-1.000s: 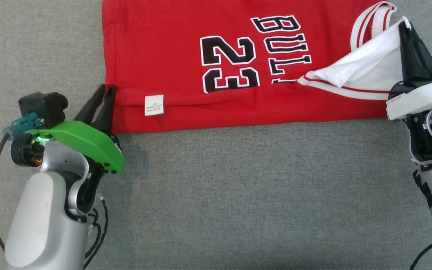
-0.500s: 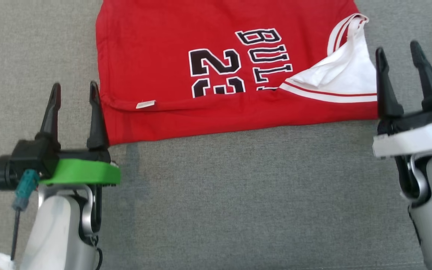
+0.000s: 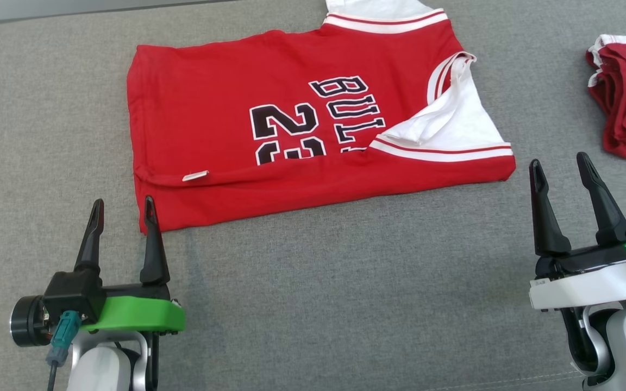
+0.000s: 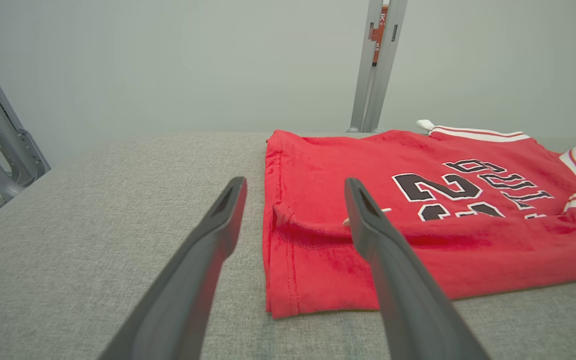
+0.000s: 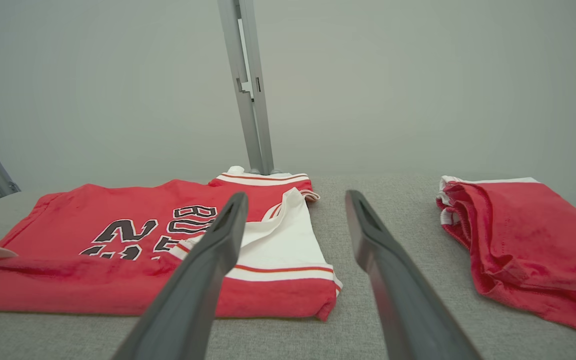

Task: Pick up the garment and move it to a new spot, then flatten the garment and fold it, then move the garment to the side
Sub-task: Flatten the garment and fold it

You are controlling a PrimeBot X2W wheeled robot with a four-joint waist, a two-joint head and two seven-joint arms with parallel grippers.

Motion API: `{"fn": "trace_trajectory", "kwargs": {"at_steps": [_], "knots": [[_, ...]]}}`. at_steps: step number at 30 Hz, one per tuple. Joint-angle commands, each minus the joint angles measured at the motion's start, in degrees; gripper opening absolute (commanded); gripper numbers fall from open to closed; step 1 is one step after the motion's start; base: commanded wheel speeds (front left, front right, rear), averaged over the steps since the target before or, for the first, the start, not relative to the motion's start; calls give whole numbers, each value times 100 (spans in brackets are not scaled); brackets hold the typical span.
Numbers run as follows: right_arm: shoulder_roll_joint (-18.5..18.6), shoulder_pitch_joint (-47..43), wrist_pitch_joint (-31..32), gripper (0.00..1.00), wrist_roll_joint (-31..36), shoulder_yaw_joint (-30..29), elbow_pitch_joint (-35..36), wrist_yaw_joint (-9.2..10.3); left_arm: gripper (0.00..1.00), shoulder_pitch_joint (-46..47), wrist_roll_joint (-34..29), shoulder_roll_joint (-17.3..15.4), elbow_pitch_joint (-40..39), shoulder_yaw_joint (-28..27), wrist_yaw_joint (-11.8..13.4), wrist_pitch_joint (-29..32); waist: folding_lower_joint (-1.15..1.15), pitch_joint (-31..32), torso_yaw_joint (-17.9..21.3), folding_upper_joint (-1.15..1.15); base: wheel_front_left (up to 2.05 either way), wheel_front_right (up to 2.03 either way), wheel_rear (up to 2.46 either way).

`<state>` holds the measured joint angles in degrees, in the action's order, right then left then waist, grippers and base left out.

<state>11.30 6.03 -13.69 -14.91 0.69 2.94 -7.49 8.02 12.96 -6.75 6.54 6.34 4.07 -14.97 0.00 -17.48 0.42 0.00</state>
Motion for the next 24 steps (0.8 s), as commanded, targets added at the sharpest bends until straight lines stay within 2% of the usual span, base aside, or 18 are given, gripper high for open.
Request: {"fn": "trace_trajectory", "kwargs": {"at_steps": [1, 9, 13, 20, 24], "knots": [[-14, -66, 33, 100, 19, -15, 41, 0, 100, -70, -54, -4, -13, -19, -1, -26, 0, 49, 37, 0, 0, 0, 0], [17, -75, 151, 100, -31, -97, 68, 0, 100, 122, -40, -10, 132, 34, -159, -22, 0, -21, -1, 0, 0, 0, 0], [78, 48, 244, 100, -85, -167, -181, 0, 100, 333, 148, 19, 471, 115, -307, 261, 0, -215, -42, 0, 0, 0, 0], [260, 600, 202, 100, -219, -176, -1201, 0, 100, 927, 541, 66, 1283, 97, -569, 680, 0, -623, -165, 0, 0, 0, 0], [314, 1114, 159, 100, -372, 49, -1880, 0, 100, 1188, 617, 27, 1601, 112, -605, 862, 0, -733, -203, 0, 0, 0, 0]]}}
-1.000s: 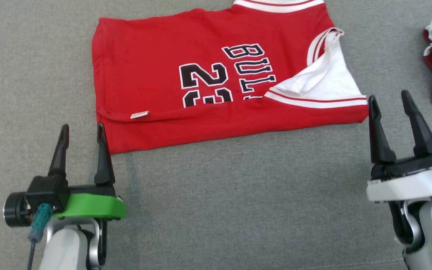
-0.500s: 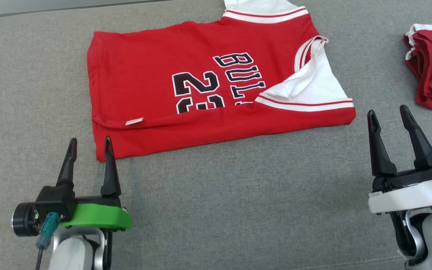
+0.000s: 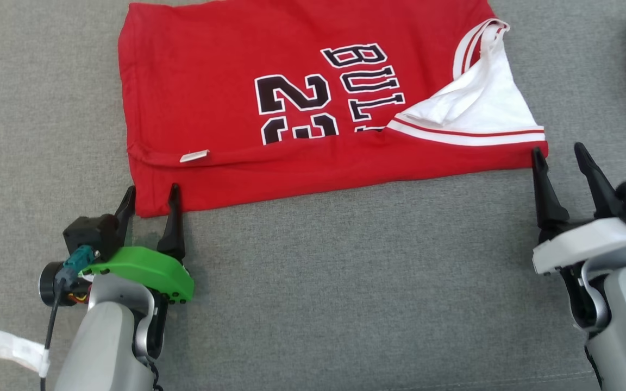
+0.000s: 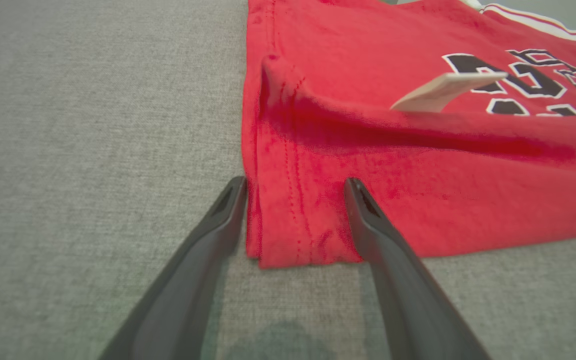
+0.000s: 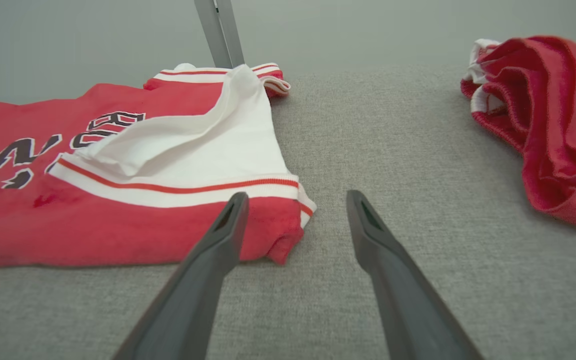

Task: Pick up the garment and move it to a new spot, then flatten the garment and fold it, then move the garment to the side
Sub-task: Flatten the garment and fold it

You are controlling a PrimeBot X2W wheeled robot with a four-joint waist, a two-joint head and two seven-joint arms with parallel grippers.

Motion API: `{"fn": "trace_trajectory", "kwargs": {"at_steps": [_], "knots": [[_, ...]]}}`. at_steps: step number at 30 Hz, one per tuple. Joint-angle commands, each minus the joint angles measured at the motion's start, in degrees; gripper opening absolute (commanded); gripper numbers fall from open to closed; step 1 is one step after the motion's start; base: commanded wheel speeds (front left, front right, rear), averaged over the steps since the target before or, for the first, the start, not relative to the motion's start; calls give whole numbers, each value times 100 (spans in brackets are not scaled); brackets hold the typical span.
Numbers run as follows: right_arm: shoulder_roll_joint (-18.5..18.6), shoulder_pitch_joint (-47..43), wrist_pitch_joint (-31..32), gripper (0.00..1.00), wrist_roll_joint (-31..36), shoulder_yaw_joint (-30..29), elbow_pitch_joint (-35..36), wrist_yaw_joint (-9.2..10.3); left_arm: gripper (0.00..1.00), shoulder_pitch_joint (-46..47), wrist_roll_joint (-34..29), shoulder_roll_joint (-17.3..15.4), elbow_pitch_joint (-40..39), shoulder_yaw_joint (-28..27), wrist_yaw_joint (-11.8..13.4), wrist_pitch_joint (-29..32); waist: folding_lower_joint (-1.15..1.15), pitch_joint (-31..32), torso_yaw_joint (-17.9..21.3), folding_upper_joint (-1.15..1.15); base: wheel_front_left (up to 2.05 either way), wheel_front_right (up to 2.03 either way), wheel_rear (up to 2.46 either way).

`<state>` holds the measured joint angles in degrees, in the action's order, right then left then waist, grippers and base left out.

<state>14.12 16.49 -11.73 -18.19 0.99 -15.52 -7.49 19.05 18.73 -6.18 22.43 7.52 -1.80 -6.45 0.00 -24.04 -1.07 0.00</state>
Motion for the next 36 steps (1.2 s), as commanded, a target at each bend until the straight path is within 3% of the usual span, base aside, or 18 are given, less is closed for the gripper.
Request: {"fn": "trace_trajectory", "kwargs": {"at_steps": [1, 3, 4, 5, 6, 7, 8, 15, 22, 30, 35, 36], "knots": [[45, 178, -54, 100, -98, 76, -172, 0, 100, 121, 74, -27, 83, 8, -41, 75, 0, -85, -63, 0, 0, 0, 0], [76, 386, -40, 100, -164, 147, -481, 1, 100, 164, 138, -24, 219, 16, -97, 194, 0, -101, -73, 0, 0, 0, 0], [92, 526, -32, 100, -232, 217, -705, 0, 94, 184, 229, -1, 310, 18, -143, 301, 0, -100, -85, 0, 0, 0, 0], [113, 605, 11, 100, -271, 271, -866, 0, 55, 189, 259, 7, 369, 41, -175, 386, 0, -95, -94, 0, 0, 0, 0], [133, 670, 62, 80, -323, 318, -1024, 1, 33, 193, 296, 6, 403, 58, -193, 442, 0, -91, -101, 0, 0, 0, 0], [155, 773, 59, 39, -397, 399, -1166, 1, 0, 173, 404, 32, 455, 69, -234, 565, 0, -86, -110, 0, 0, 0, 0], [189, 848, 29, 0, -456, 466, -1286, 1, 0, 150, 451, 47, 456, 96, -277, 625, 0, -77, -118, 0, 0, 0, 0], [351, 927, -182, 0, -851, 701, -1444, 5, 0, -6, 554, -104, -77, 64, -315, 627, 0, 8, -142, 0, 0, 0, 0], [336, 163, -325, 0, -912, 429, -734, 5, 0, -435, 552, -396, -976, 49, -255, 953, 0, 256, -75, 0, 0, 0, 0], [-247, -1441, -271, 0, -658, -20, 403, 5, 0, -1287, 642, -713, -1797, 1, -44, 1672, 0, 667, 92, 0, 0, 0, 0], [-615, -2151, -20, 0, -492, -56, 884, 4, 0, -1917, 799, -714, -2048, -54, 98, 1949, 0, 871, 228, 0, 0, 0, 0], [-648, -2223, 3, 7, -459, -61, 923, 4, 0, -2000, 824, -676, -2087, -44, 129, 1980, 0, 896, 236, 0, 0, 0, 0]]}}
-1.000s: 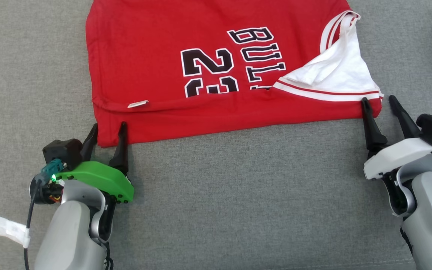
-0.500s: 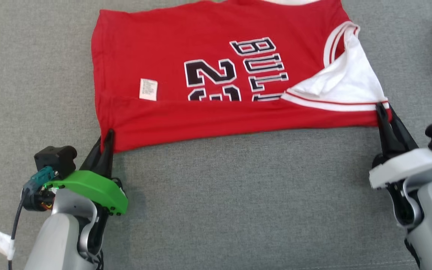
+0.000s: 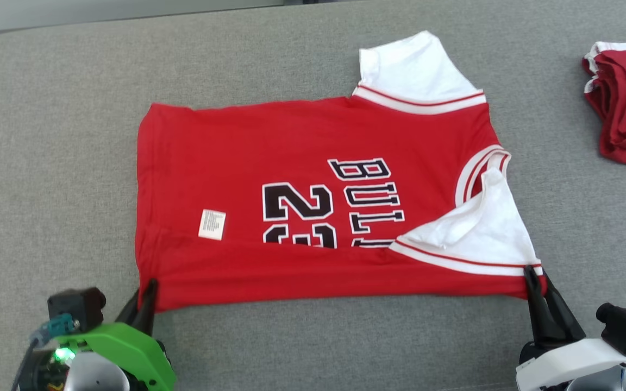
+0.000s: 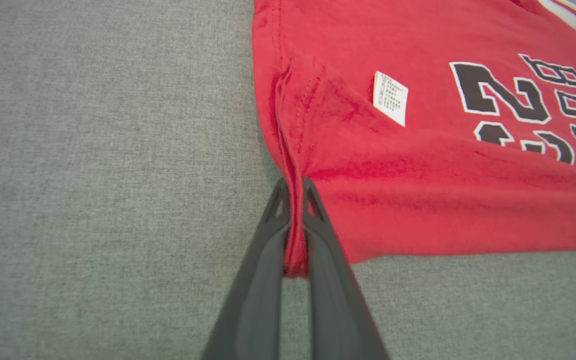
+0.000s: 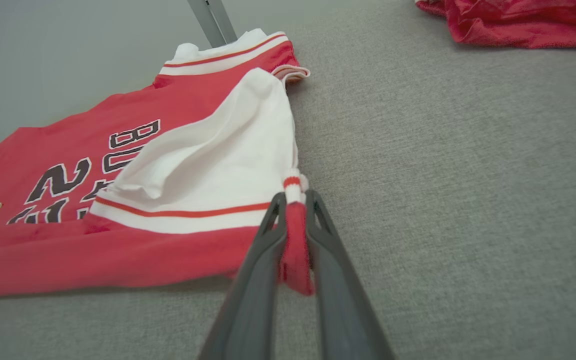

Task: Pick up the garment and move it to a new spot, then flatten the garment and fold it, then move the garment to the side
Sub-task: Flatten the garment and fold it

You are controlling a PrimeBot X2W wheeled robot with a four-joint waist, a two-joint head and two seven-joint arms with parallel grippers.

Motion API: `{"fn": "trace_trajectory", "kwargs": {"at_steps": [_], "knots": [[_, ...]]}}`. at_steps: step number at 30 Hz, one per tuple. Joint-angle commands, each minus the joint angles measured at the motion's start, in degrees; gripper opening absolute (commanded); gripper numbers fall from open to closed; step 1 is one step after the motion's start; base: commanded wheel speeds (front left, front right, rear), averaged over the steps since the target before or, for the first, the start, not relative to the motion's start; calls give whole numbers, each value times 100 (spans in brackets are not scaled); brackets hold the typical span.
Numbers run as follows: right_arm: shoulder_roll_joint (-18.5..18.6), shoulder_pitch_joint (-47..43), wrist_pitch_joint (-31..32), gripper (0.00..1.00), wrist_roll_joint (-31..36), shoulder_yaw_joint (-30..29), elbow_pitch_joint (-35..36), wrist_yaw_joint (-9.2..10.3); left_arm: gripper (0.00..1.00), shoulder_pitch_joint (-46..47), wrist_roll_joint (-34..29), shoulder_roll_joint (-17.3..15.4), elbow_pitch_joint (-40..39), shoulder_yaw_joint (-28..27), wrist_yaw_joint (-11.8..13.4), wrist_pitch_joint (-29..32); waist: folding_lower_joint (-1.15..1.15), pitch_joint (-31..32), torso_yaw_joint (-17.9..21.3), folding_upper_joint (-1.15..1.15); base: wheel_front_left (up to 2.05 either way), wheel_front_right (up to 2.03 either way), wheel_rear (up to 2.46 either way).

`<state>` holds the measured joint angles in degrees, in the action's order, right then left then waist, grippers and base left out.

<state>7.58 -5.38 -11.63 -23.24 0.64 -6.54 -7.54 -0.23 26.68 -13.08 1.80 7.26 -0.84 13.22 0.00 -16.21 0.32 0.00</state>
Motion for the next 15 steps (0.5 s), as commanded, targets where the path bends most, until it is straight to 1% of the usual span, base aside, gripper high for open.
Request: {"fn": "trace_trajectory", "kwargs": {"at_steps": [1, 2, 3, 6, 10, 15], "knots": [[-20, -101, 35, 42, 72, -35, 65, 10, 39, -158, 7, 24, -52, -8, 81, 22, 0, 141, 104, 0, 0, 0, 0], [-40, -130, 45, 79, 94, -41, 96, 10, 100, -214, -28, 23, -67, 12, 107, 48, 0, 153, 109, 0, 0, 0, 0], [-52, -132, 63, 100, 151, -44, 141, 9, 100, -263, -37, 70, -94, 20, 155, 3, 0, 164, 112, 0, 0, 0, 0], [-41, -12, 31, 100, 334, -114, 323, 9, 100, -275, -231, 138, -203, 6, 314, -371, 0, 181, 95, 0, 0, 0, 0], [65, 259, -4, 100, 569, -255, 704, 8, 100, -87, -660, 245, -373, 49, 512, -1162, 0, 218, 76, 0, 0, 0, 0], [134, 652, 289, 100, 787, -338, 1295, 8, 100, 201, -1112, 316, -571, 34, 747, -2025, 0, 278, 81, 0, 0, 0, 0]]}}
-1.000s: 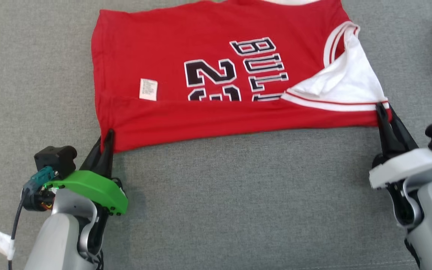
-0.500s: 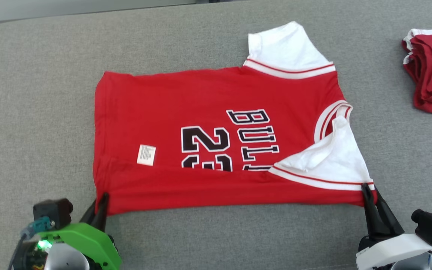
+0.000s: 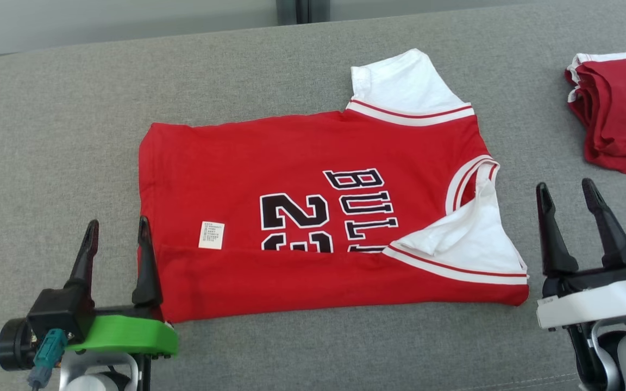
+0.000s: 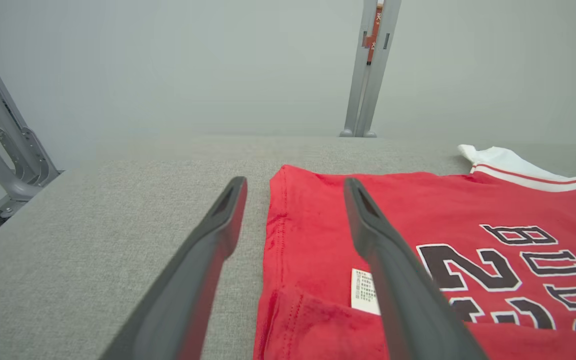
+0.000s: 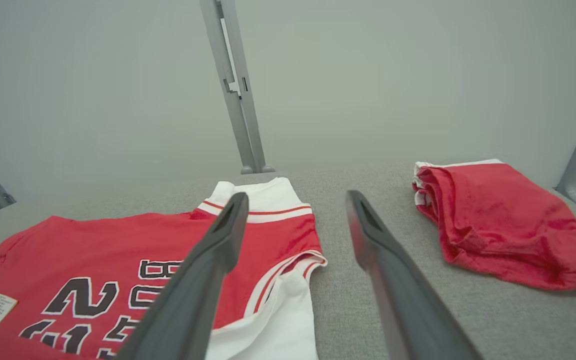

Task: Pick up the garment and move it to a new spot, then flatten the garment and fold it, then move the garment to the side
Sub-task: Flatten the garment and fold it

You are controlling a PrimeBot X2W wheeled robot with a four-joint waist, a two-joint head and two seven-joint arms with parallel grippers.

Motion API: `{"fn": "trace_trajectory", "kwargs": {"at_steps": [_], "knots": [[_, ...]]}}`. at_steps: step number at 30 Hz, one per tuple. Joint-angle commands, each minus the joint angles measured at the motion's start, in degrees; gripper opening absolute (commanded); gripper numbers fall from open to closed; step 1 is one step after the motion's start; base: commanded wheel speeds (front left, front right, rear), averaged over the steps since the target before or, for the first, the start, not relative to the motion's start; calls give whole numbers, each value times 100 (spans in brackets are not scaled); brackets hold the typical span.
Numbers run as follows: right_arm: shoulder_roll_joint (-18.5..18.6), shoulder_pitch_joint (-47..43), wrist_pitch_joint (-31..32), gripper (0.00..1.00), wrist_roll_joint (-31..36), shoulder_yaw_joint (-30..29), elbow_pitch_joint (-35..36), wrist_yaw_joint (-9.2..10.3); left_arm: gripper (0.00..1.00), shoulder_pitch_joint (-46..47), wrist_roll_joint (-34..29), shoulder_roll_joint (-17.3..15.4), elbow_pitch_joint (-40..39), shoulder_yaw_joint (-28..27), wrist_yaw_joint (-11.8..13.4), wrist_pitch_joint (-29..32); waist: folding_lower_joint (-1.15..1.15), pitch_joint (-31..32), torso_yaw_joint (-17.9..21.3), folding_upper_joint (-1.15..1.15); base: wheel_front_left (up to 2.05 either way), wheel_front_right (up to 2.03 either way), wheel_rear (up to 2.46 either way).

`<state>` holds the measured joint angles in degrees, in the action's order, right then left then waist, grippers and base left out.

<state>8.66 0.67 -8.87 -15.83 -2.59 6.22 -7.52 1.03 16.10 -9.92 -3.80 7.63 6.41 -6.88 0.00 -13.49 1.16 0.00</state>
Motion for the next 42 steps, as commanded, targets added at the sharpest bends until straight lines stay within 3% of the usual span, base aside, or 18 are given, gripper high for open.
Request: {"fn": "trace_trajectory", "kwargs": {"at_steps": [1, 6, 13, 19, 20, 25, 29, 35, 36, 37, 38, 39, 42], "knots": [[34, 86, 71, 100, 70, -27, 95, 6, 100, 108, -100, 17, -37, 16, 45, -99, 0, 18, -7, 0, 0, 0, 0], [58, 233, 361, 100, 168, -39, 431, 5, 100, 255, -282, 29, -113, 85, 170, -244, 0, 39, -33, 0, 0, 0, 0], [36, 178, 522, 100, 172, -120, 588, 6, 100, 383, -274, -19, -33, 109, 148, -206, 0, -77, -101, 0, 0, 0, 0], [-8, 318, 564, 100, 150, -90, 704, 5, 100, 1380, 87, -221, 277, 91, -290, 335, 0, -481, -98, 0, 0, 0, 0], [-3, 374, 565, 100, 143, -36, 714, 5, 100, 1819, 277, -330, 517, 98, -514, 664, 0, -634, -39, 0, 0, 0, 0], [-10, 550, 484, 100, 116, 99, 637, 5, 100, 2861, 733, -618, 1443, 95, -982, 1627, 0, -1000, 153, 0, 0, 0, 0], [-11, 684, 413, 100, 71, 212, 531, 6, 100, 3498, 909, -871, 2275, 149, -1196, 2135, 0, -1205, 318, 0, 0, 0, 0], [12, 821, 313, 100, 13, 273, 315, 5, 100, 4093, 1165, -1073, 3333, 251, -1341, 2357, 0, -1357, 463, 0, 0, 0, 0], [21, 841, 310, 100, 5, 268, 278, 5, 67, 4149, 1232, -1071, 3462, 261, -1342, 2366, 0, -1374, 477, 0, 0, 0, 0], [35, 854, 301, 100, -13, 260, 227, 5, 43, 4214, 1286, -1069, 3611, 280, -1351, 2356, 0, -1389, 488, 0, 0, 0, 0], [56, 869, 286, 100, -29, 252, 187, 5, 13, 4271, 1310, -1090, 3719, 304, -1363, 2332, 0, -1402, 494, 0, 0, 0, 0], [83, 905, 267, 100, -45, 233, 137, 5, 0, 4332, 1360, -1093, 3843, 325, -1372, 2301, 0, -1414, 497, 0, 0, 0, 0], [182, 1016, 258, 100, -112, 167, 0, 5, 0, 4428, 1458, -1102, 4110, 428, -1379, 2281, 0, -1430, 486, 0, 0, 0, 0]]}}
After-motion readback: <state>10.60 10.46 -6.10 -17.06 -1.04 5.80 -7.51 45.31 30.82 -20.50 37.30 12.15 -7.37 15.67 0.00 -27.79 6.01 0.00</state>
